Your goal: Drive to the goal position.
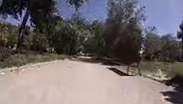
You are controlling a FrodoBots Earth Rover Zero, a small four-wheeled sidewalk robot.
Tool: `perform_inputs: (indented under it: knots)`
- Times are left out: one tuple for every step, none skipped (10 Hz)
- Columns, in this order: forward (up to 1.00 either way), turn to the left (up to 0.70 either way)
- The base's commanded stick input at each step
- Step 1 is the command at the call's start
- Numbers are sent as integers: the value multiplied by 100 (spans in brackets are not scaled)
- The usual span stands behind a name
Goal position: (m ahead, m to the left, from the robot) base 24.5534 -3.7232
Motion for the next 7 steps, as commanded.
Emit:
perform_inputs:
  knots:
    - [70, 1]
    - [70, 1]
    - [70, 1]
    - [70, 1]
    - [70, 1]
    - [70, 1]
    - [70, 1]
